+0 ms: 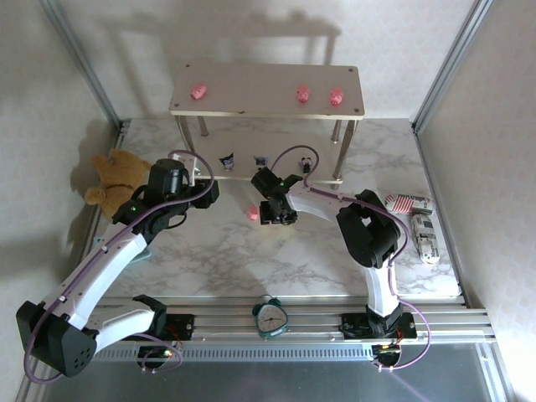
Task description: Place and organize the plastic toys onto the shelf
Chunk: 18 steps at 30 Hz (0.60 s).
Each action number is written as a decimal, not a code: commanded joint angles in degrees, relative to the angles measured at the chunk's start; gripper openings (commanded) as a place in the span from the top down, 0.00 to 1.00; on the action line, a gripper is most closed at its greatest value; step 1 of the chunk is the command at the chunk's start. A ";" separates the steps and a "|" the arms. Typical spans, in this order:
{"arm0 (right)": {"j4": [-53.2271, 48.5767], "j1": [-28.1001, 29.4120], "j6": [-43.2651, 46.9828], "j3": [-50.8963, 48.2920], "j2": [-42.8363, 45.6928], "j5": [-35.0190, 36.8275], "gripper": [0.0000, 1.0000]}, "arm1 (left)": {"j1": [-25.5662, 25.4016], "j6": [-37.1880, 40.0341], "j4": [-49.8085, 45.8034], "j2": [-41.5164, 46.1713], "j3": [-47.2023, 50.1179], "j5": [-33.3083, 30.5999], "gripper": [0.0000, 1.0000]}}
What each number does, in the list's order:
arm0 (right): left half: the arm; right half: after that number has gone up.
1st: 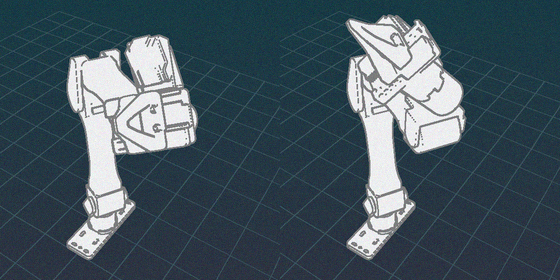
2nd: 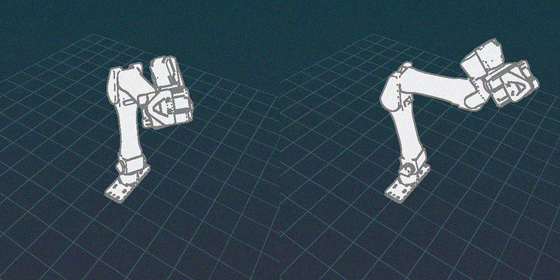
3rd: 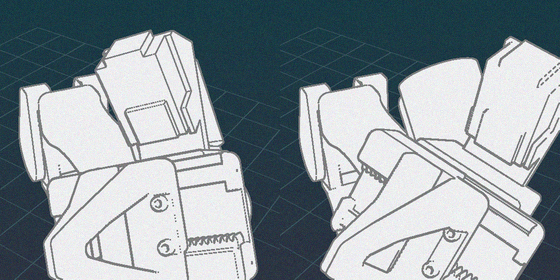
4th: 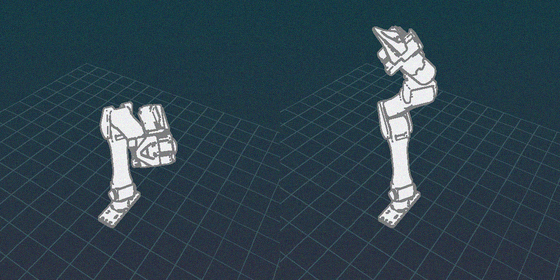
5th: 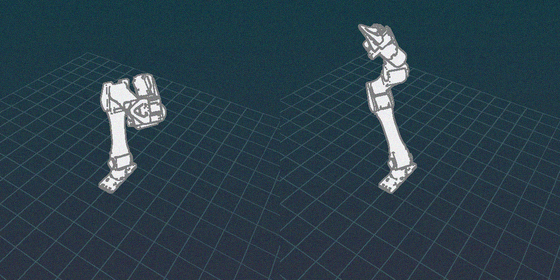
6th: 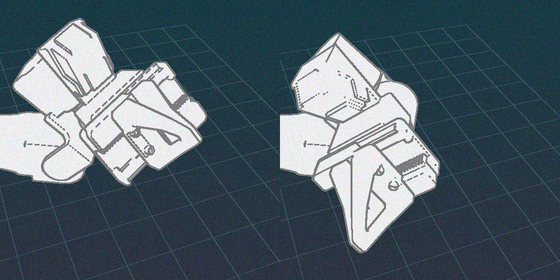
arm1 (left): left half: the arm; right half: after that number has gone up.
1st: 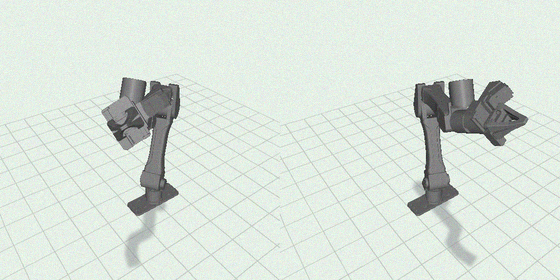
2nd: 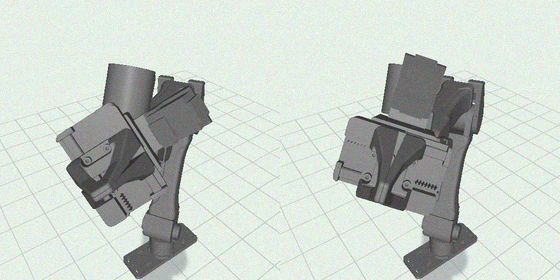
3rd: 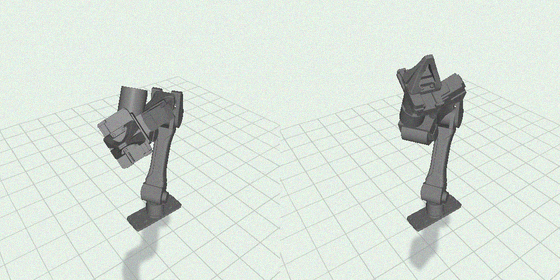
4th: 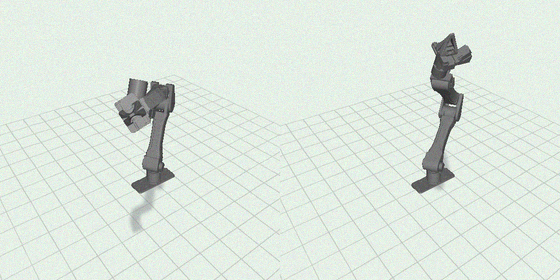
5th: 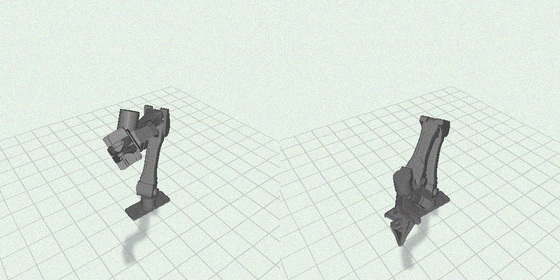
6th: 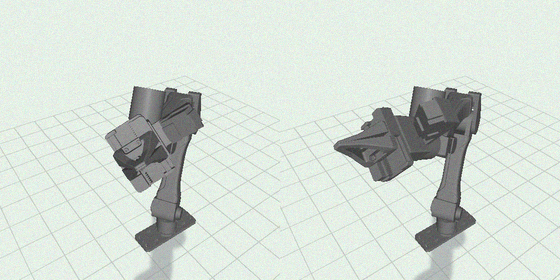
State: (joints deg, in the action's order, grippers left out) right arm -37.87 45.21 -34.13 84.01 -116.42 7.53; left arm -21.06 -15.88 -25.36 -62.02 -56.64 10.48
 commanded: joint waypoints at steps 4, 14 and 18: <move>-0.39 0.33 -0.07 3.17 -2.47 2.53 0.51 | 1.41 1.62 1.04 -0.11 0.92 1.24 0.56; 0.88 0.31 0.51 0.43 0.07 2.78 0.82 | 2.25 1.82 1.25 -0.31 1.45 1.93 0.56; 0.71 0.40 0.82 -1.22 3.33 2.56 0.86 | 2.34 1.65 1.31 -0.60 0.98 2.18 0.57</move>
State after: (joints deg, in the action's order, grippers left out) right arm -36.36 45.21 -33.69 84.25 -116.75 9.19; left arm -19.25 -15.00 -25.08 -62.11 -56.01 11.55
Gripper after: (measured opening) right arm 0.171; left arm 0.434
